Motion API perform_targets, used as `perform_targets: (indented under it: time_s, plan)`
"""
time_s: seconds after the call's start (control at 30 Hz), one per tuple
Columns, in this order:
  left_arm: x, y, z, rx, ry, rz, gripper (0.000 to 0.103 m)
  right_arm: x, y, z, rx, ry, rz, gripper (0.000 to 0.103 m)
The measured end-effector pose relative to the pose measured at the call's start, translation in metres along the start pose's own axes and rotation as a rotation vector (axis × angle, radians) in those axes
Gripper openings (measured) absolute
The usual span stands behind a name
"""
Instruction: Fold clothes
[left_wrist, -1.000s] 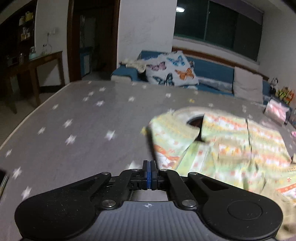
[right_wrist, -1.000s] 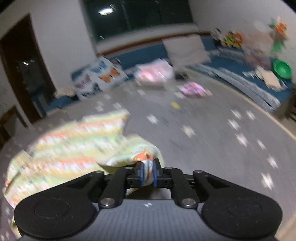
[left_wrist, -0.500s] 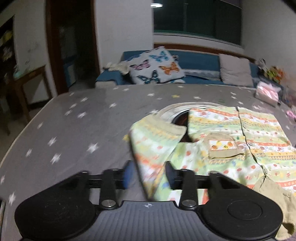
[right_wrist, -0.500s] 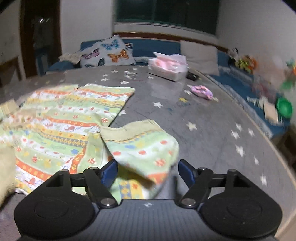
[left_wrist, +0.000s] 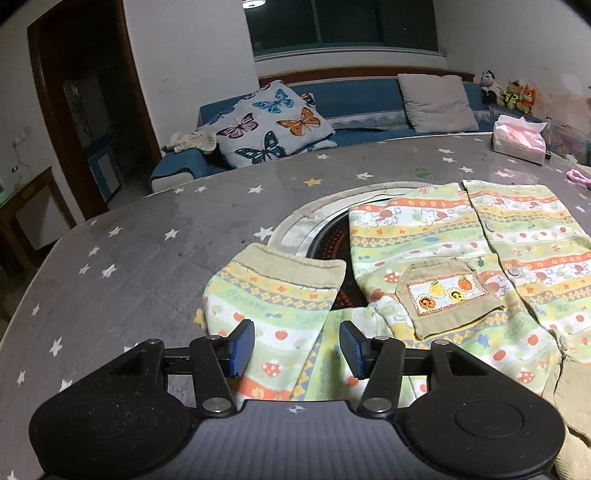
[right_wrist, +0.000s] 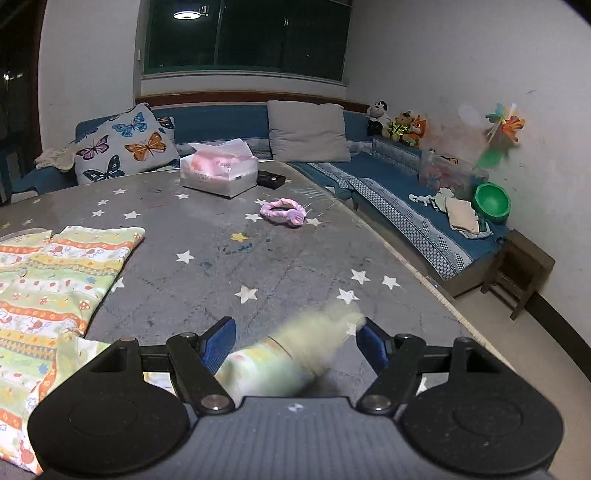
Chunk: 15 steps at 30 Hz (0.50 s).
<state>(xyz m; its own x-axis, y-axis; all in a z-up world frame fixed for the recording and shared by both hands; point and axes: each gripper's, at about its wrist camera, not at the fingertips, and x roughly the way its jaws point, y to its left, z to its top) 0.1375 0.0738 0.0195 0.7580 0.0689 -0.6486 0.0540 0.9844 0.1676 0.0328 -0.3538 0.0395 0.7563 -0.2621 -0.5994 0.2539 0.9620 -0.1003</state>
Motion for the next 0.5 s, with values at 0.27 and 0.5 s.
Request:
perform_targets:
  time_s: [0.27,0.5]
  plan:
    - [0.024,0.001,0.002,0.035,0.033,-0.029,0.014,0.0,0.031,-0.006,-0.037,0.02,0.108,0.074]
    - [-0.008,0.052,-0.007,-0.202,-0.067,0.085,0.001,0.0,0.061,-0.012,-0.101,0.045,0.19,0.074]
